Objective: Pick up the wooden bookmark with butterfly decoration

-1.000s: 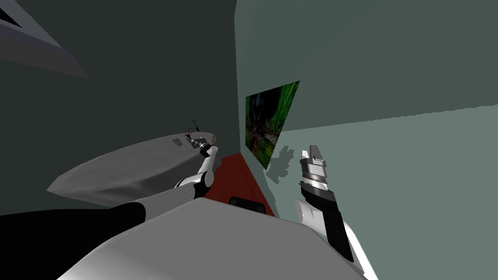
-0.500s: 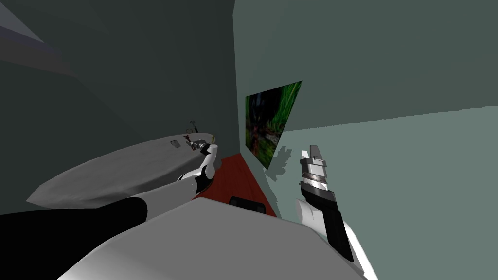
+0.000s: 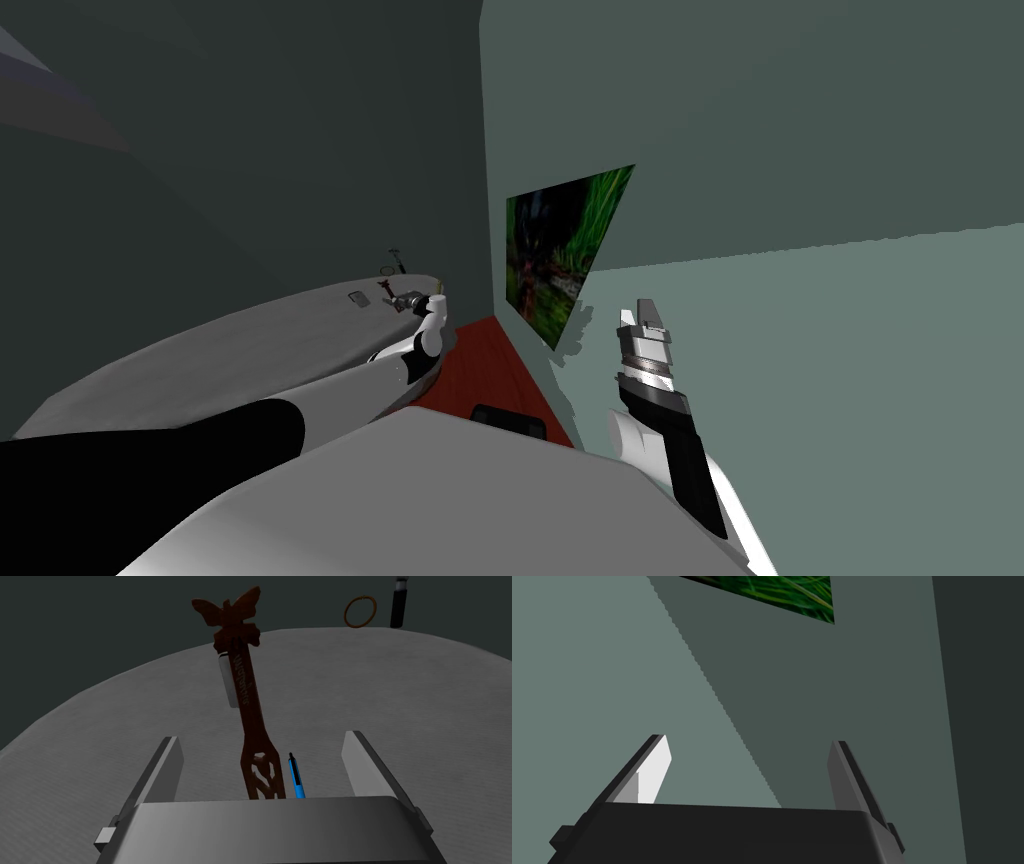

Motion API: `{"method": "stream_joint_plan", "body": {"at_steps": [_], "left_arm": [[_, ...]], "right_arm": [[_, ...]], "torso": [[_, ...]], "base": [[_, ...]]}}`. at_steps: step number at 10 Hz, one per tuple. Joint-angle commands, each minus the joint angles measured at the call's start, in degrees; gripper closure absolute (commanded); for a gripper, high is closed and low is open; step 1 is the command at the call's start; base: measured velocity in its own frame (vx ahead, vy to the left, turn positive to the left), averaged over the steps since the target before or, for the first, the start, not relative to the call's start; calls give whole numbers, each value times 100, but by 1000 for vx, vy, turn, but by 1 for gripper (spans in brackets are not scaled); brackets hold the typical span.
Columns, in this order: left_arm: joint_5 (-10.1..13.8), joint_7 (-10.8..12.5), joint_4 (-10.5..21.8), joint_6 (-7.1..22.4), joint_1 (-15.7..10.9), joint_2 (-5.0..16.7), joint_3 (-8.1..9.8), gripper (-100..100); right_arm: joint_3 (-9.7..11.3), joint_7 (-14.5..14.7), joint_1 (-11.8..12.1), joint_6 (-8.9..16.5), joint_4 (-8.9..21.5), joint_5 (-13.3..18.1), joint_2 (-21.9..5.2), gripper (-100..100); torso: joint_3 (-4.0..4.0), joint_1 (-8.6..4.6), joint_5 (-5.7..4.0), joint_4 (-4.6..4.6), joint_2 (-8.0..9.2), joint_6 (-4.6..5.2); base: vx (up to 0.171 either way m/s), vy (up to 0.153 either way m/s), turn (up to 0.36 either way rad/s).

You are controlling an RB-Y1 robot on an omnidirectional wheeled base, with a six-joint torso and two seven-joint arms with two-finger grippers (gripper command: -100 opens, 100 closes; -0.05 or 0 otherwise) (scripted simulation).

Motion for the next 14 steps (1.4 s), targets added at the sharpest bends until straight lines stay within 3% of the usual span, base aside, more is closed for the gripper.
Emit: {"method": "stream_joint_plan", "body": {"at_steps": [1, 2, 3, 4, 5, 9, 11, 14], "left_arm": [[155, 20, 185, -70, -124, 71, 144, -100], [90, 19, 117, -42, -71, 42, 83, -100], [100, 25, 131, -52, -77, 47, 92, 0], [99, 24, 129, -51, -76, 47, 91, -100], [99, 25, 129, -51, -76, 47, 92, 100], [99, 24, 129, -51, -76, 47, 92, 100], [174, 93, 173, 107, -123, -37, 88, -100], [181, 167, 284, 110, -176, -27, 72, -100]], "right_arm": [[0, 0, 0, 0, 0, 0, 0, 0], [0, 0, 0, 0, 0, 0, 0, 0], [0, 0, 0, 0, 0, 0, 0, 0], [1, 0, 0, 0, 0, 0, 1, 0], [1, 0, 0, 0, 0, 0, 1, 0], [1, 0, 0, 0, 0, 0, 1, 0], [1, 0, 0, 0, 0, 0, 1, 0], [0, 0, -1, 0, 0, 0, 0, 0]], "torso": [[0, 0, 0, 0, 0, 0], [1, 6, 1, 0, 1, 0], [1, -9, -1, 0, 2, 0], [2, -23, -5, 1, 4, 0], [3, -28, -6, 1, 4, 1], [3, -31, -7, 1, 5, 1], [3, -31, -7, 1, 5, 1], [19, 5, 2, 8, 32, -2]], "base": [[8, 93, -30], [6, 47, -12], [1, 9, 1], [0, 0, 0], [0, 0, 0], [0, 0, 0], [-42, 29, -17], [-63, 82, -23]]}}
